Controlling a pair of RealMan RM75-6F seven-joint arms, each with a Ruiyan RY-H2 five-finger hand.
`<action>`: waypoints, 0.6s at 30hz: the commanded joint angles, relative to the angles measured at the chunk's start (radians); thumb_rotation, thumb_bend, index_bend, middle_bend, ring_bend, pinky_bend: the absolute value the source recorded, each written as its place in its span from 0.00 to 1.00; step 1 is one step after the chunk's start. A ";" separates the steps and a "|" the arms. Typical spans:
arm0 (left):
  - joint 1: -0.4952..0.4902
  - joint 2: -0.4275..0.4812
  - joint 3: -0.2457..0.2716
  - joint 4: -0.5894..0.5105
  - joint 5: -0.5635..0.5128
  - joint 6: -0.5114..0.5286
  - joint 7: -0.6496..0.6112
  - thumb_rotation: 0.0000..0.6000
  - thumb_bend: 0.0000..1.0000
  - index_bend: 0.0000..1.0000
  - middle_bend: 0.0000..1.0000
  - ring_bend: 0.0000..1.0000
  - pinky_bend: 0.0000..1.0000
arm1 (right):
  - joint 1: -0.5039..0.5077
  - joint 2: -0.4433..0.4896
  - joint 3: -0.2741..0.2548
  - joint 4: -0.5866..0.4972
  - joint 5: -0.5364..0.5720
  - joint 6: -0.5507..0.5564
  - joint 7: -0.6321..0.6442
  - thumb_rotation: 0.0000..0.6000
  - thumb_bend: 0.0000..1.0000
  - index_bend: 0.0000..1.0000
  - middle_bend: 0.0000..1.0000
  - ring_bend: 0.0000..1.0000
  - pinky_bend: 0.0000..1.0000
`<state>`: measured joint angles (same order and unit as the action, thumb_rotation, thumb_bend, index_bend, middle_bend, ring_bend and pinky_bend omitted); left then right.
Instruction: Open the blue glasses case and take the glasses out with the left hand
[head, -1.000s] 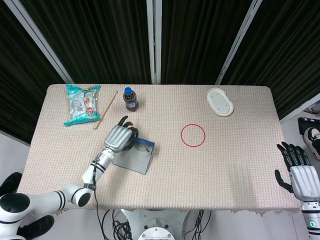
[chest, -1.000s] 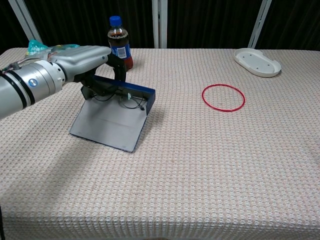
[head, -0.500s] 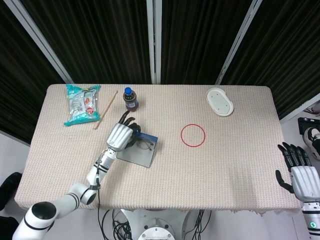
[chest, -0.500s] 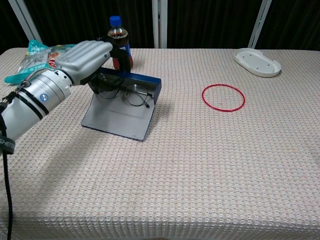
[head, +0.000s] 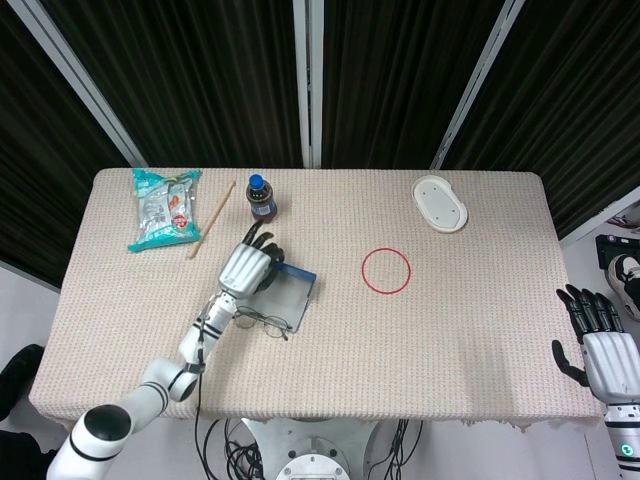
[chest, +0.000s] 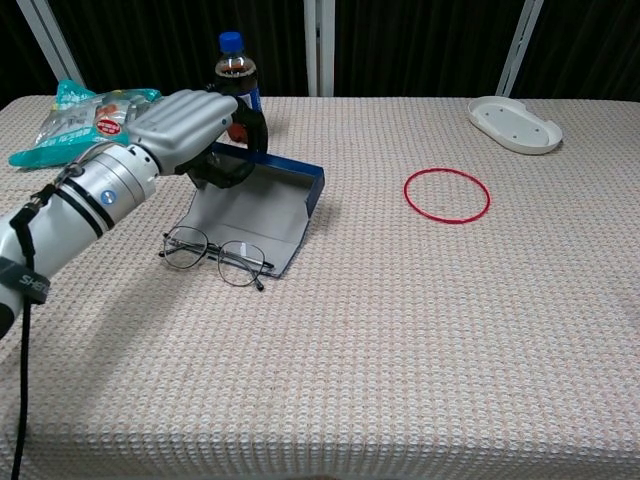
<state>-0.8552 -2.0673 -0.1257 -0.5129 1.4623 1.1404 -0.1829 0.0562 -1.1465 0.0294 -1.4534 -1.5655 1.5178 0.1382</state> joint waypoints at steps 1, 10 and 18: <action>-0.021 0.050 -0.040 -0.093 -0.055 -0.097 0.068 1.00 0.49 0.31 0.33 0.13 0.00 | -0.002 0.000 -0.001 0.000 -0.001 0.003 -0.001 1.00 0.41 0.00 0.06 0.00 0.00; 0.033 0.240 -0.068 -0.456 -0.125 -0.132 0.223 1.00 0.37 0.10 0.19 0.04 0.00 | -0.004 0.000 -0.002 -0.001 -0.010 0.010 -0.001 1.00 0.41 0.00 0.06 0.00 0.00; 0.141 0.423 -0.009 -0.820 -0.138 -0.064 0.365 1.00 0.38 0.31 0.19 0.03 0.00 | 0.013 -0.001 0.000 -0.004 -0.024 -0.004 -0.008 1.00 0.42 0.00 0.06 0.00 0.00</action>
<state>-0.7737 -1.7327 -0.1671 -1.1989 1.3347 1.0393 0.1055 0.0681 -1.1475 0.0288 -1.4566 -1.5880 1.5156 0.1311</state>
